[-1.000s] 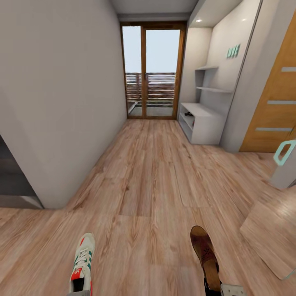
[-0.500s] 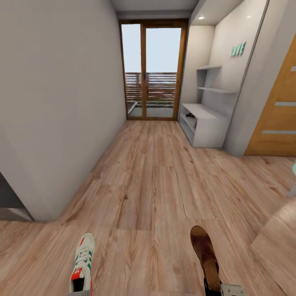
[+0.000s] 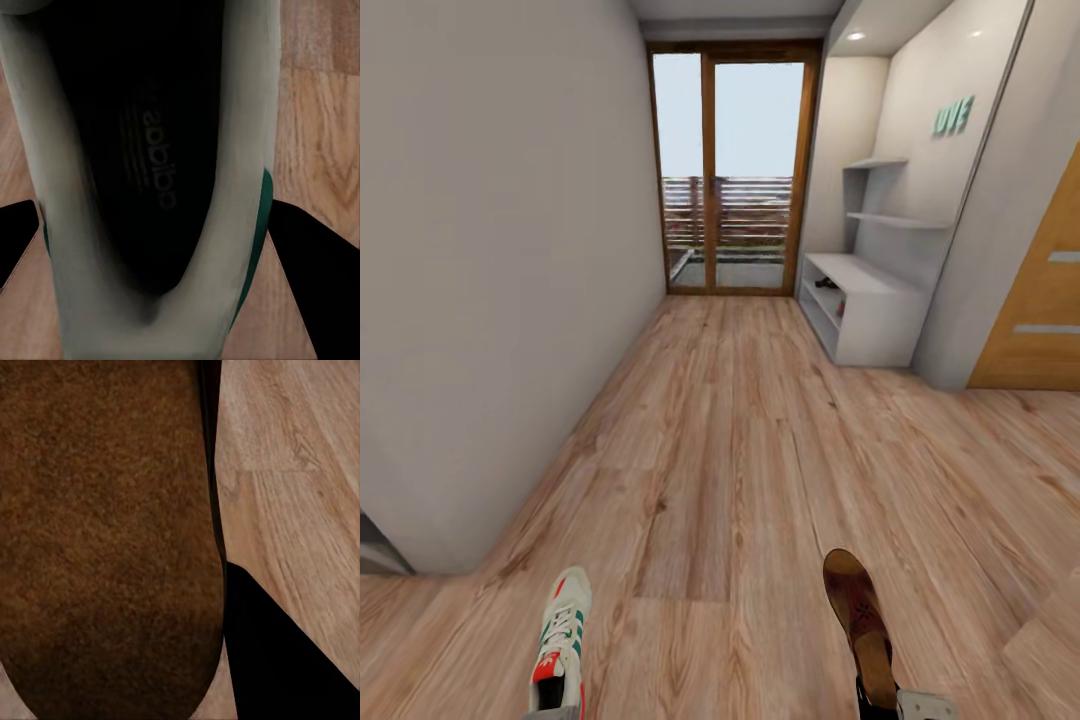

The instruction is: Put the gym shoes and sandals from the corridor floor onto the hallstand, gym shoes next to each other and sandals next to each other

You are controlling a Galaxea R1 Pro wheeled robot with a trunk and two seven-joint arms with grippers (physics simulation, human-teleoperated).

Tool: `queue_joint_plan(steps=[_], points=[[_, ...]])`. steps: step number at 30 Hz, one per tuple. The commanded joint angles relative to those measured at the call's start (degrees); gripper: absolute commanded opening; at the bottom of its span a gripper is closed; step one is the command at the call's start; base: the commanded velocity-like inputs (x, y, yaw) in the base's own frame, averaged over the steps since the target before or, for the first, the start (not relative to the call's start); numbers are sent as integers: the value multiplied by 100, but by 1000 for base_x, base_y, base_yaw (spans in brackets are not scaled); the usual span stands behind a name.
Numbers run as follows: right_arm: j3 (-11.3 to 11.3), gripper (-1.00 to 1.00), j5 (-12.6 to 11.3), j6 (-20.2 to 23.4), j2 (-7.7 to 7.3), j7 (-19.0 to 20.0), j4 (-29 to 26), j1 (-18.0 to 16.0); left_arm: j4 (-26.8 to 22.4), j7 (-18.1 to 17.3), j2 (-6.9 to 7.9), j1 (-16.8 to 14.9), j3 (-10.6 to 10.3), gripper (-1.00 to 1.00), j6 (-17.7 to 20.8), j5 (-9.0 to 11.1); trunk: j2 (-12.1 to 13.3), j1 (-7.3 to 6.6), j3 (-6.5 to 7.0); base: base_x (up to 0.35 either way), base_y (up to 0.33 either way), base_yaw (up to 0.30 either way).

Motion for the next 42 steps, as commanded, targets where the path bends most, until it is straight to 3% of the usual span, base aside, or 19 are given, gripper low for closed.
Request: queue_joint_plan(steps=[1,42], points=[[49,-100,-38,-11,-4,-27,0,-3,-6,-50,-5,-4,50,-100,-10,-18,-2,2,-5,340,0,0],[49,-100,-38,-11,-4,-27,0,-3,-6,-52,-5,-4,50,-100,-10,-18,-2,2,-5,340,0,0]])
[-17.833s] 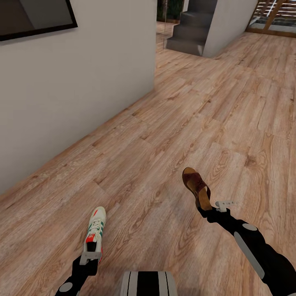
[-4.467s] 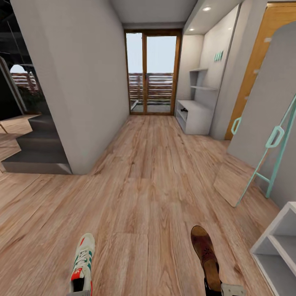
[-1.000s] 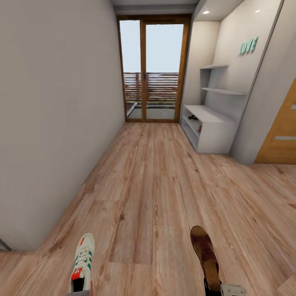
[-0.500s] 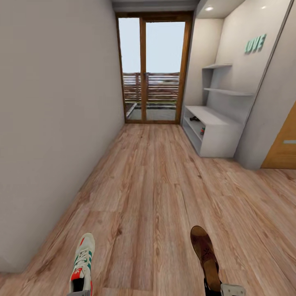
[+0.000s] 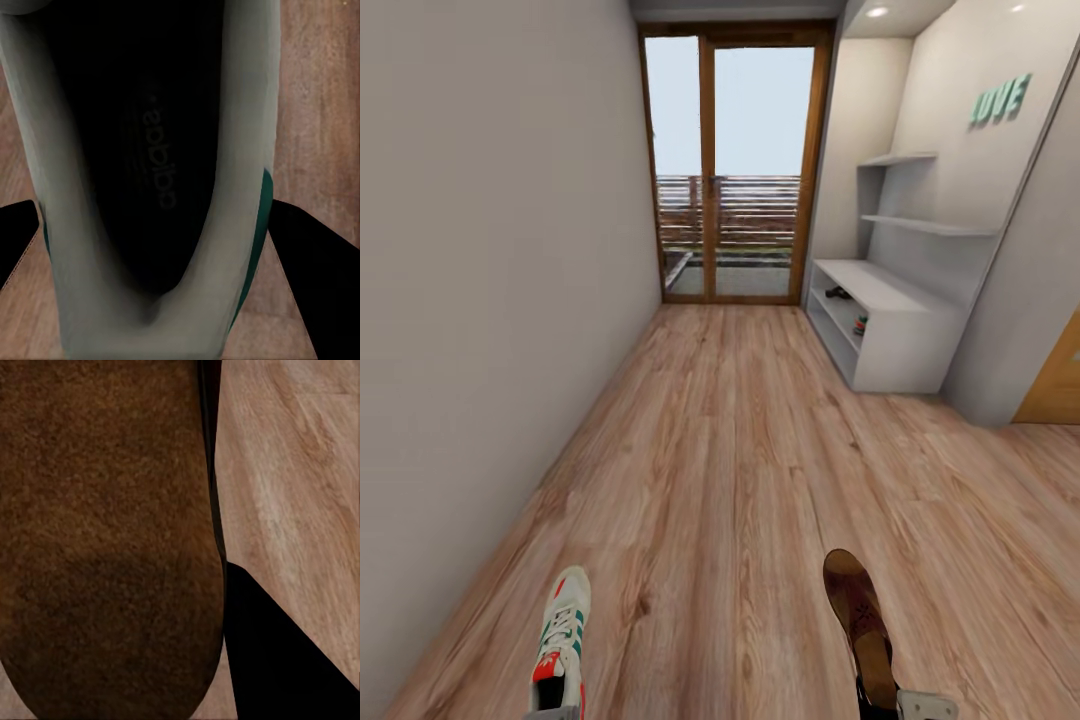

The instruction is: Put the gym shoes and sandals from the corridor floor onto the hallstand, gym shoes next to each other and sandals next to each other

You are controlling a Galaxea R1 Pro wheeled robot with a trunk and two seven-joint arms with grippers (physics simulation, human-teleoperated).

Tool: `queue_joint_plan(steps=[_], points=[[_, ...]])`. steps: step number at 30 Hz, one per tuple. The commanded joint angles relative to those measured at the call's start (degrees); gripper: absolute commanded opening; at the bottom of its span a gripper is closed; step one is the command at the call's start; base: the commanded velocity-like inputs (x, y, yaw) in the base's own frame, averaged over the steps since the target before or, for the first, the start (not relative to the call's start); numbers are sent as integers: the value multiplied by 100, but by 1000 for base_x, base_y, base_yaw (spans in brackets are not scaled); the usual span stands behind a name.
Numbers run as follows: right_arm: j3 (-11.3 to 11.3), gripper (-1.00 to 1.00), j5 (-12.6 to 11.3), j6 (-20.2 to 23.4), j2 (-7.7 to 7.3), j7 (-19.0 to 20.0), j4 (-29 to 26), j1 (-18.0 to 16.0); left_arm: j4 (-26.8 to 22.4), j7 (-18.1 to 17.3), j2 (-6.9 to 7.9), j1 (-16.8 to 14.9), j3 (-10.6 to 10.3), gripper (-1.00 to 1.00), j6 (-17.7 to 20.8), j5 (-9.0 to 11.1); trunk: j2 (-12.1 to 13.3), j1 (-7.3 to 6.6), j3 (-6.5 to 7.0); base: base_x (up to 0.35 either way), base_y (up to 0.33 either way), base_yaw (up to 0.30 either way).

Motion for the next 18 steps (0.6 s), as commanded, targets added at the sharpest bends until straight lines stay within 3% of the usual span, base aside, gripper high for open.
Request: queue_joint_plan(steps=[1,18], points=[[49,-100,-38,-14,-4,-27,0,-3,-6,-50,-5,-4,50,-100,-10,-18,-2,2,-5,340,0,0],[49,-100,-38,-15,-4,-27,0,-3,-6,-54,-12,-4,43,-100,-10,-18,-2,2,-5,340,0,0]])
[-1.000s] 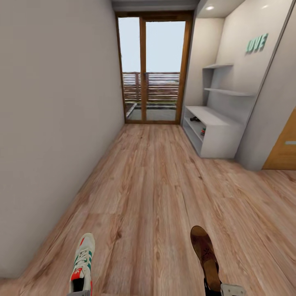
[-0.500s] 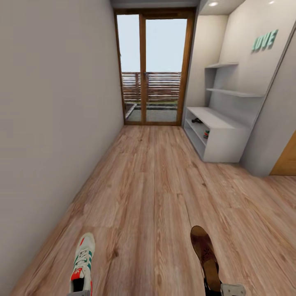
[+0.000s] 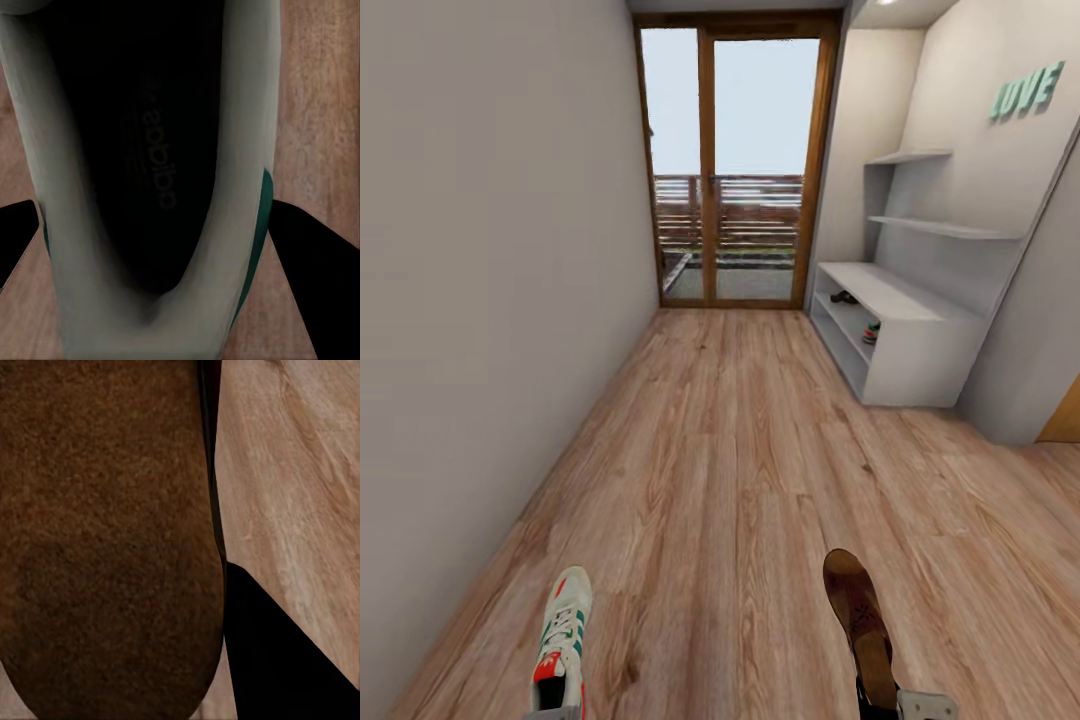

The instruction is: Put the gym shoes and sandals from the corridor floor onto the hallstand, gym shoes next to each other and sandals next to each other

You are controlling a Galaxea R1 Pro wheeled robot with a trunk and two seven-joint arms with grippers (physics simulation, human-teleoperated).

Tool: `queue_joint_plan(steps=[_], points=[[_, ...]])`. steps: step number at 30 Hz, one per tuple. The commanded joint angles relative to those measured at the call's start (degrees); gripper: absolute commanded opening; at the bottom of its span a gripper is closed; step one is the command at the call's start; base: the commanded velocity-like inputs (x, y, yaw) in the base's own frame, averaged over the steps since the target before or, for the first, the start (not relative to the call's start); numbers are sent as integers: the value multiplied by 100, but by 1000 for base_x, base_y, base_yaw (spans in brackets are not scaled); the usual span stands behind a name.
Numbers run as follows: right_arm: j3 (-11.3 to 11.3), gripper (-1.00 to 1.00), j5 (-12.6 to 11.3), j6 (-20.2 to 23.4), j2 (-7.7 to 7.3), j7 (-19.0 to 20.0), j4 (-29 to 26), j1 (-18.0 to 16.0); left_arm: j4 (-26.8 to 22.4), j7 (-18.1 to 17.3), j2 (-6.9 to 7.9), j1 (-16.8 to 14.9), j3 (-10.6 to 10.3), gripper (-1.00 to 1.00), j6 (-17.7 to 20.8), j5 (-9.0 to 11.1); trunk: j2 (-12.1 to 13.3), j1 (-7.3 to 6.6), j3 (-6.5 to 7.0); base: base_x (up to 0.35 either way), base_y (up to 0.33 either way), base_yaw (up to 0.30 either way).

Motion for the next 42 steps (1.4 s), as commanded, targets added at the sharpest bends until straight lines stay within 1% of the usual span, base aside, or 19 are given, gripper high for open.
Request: queue_joint_plan(steps=[1,42], points=[[49,-100,-38,-11,-4,-27,0,-3,-6,-51,-5,-4,49,-100,-10,-18,-2,2,-5,340,0,0],[49,-100,-38,-11,-3,-27,1,-3,-6,-53,-6,-4,47,-100,-10,-18,-2,2,-5,340,0,0]])
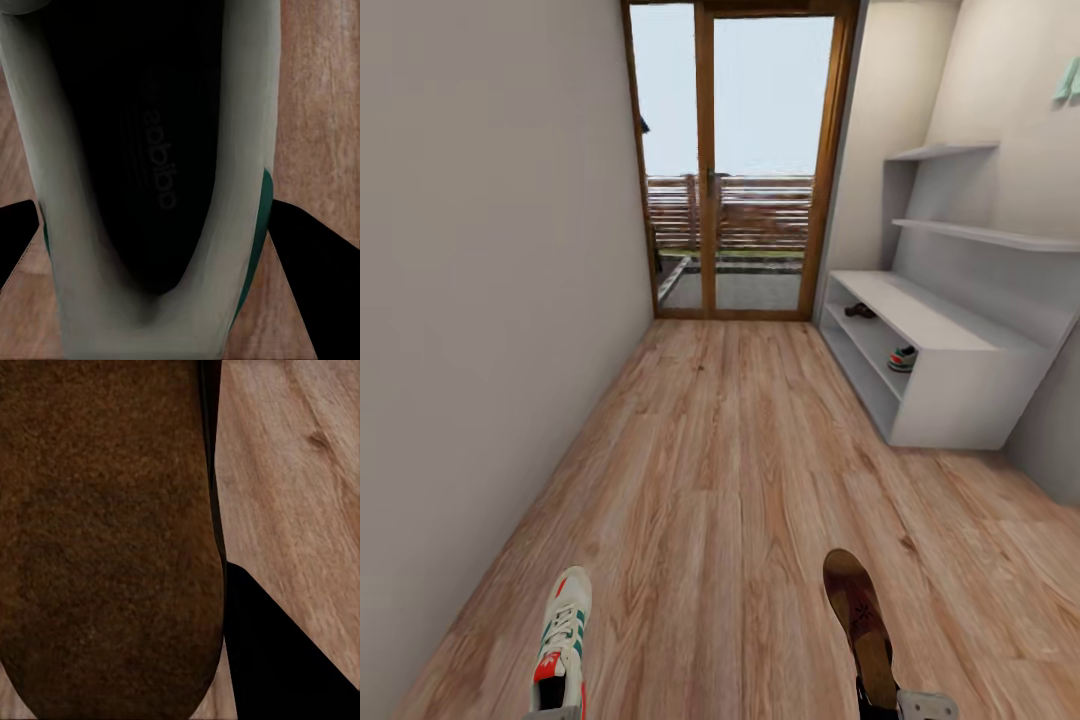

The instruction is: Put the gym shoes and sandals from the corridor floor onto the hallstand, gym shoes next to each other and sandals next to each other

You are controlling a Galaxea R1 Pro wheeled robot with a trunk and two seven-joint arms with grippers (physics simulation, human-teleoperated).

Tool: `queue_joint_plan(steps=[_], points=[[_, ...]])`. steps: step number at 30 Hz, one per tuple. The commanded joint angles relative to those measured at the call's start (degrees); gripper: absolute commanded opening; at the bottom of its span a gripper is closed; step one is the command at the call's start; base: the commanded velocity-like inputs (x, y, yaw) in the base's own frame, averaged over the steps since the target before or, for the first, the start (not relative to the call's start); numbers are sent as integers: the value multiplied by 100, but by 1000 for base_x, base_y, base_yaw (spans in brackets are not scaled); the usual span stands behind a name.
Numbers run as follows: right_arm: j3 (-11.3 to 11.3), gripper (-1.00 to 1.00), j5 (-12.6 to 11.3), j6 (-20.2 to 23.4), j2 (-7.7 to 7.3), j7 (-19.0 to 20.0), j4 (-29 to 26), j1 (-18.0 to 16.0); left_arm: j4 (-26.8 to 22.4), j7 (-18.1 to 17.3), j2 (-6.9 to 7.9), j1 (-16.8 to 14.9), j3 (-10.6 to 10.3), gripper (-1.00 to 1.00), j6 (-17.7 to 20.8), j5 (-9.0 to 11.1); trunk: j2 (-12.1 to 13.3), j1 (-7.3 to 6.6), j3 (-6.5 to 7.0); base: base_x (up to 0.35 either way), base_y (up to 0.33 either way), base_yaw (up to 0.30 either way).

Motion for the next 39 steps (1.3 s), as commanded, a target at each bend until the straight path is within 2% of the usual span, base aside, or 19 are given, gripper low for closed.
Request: queue_joint_plan(steps=[1,39], points=[[49,-100,-38,-12,-4,-27,1,-3,-6,-50,-5,-4,50,-100,-10,-18,-2,2,-5,340,0,0],[49,-100,-35,-14,0,-27,0,-3,-6,-50,-5,-4,50,-100,-10,-18,-2,2,-5,340,0,0]])
